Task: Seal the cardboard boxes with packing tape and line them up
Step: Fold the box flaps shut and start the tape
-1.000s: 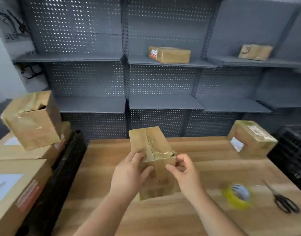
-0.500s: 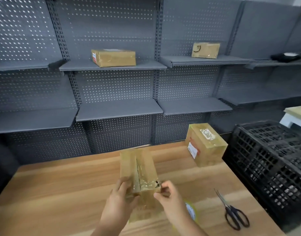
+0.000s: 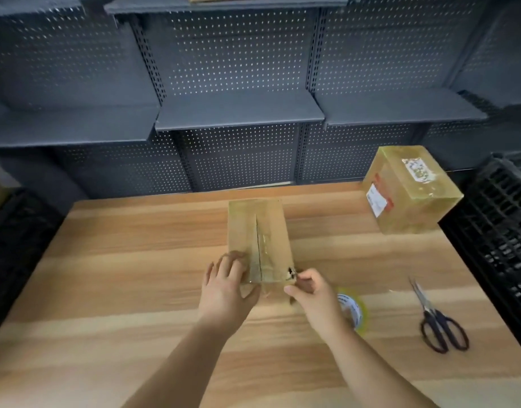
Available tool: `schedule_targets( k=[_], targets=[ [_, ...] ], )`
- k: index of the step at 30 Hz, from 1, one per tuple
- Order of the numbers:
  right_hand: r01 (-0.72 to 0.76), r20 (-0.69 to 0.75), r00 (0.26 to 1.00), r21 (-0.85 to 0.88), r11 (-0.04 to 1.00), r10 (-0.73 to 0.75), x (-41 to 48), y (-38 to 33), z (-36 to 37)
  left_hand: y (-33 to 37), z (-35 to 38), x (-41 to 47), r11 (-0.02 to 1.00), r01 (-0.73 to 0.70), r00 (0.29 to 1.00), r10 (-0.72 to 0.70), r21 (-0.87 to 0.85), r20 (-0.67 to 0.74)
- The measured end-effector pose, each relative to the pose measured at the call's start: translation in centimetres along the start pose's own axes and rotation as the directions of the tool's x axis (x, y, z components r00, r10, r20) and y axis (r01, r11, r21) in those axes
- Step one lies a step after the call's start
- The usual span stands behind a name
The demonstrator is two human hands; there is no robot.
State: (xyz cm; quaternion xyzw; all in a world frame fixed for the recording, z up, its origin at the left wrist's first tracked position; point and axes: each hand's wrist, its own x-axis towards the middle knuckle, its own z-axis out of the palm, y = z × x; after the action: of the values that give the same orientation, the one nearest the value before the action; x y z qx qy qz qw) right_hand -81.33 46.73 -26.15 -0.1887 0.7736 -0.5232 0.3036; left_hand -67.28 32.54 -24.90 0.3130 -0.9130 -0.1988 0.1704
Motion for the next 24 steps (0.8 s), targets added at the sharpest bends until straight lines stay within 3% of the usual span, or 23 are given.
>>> schedule_targets(
  k=[3,9,14,20,22,24],
  targets=[
    [-0.014,0.045,0.999,0.049,0.999,0.012,0.1,-0.3,-0.8,0.2,-0.3,0.0,0.976,-0.097,0.993,0.109,0.196,-0.053],
    [0.071,0.031,0.997,0.108,0.992,-0.075,0.0,-1.0,-1.9,2.4,0.9,1.2,0.913,-0.407,0.913,0.408,0.042,-0.025],
    [0.12,0.049,0.991,0.066,0.991,-0.123,0.0,-1.3,-2.5,2.9,1.7,0.9,0.917,-0.389,0.921,0.391,0.081,0.002],
    [0.299,0.076,0.952,-0.02,0.954,-0.296,0.0,-1.0,-2.5,3.0,1.2,0.4,0.923,-0.385,0.923,0.385,0.024,0.003],
    [0.4,0.093,0.916,-0.126,0.908,-0.391,0.0,-0.7,-2.6,2.9,1.3,0.1,0.928,-0.374,0.927,0.374,-0.003,0.023],
    [0.517,0.137,0.855,-0.318,0.795,-0.501,0.1,-0.4,-2.7,2.9,1.1,0.1,0.928,-0.373,0.926,0.374,-0.021,0.057]
  ],
)
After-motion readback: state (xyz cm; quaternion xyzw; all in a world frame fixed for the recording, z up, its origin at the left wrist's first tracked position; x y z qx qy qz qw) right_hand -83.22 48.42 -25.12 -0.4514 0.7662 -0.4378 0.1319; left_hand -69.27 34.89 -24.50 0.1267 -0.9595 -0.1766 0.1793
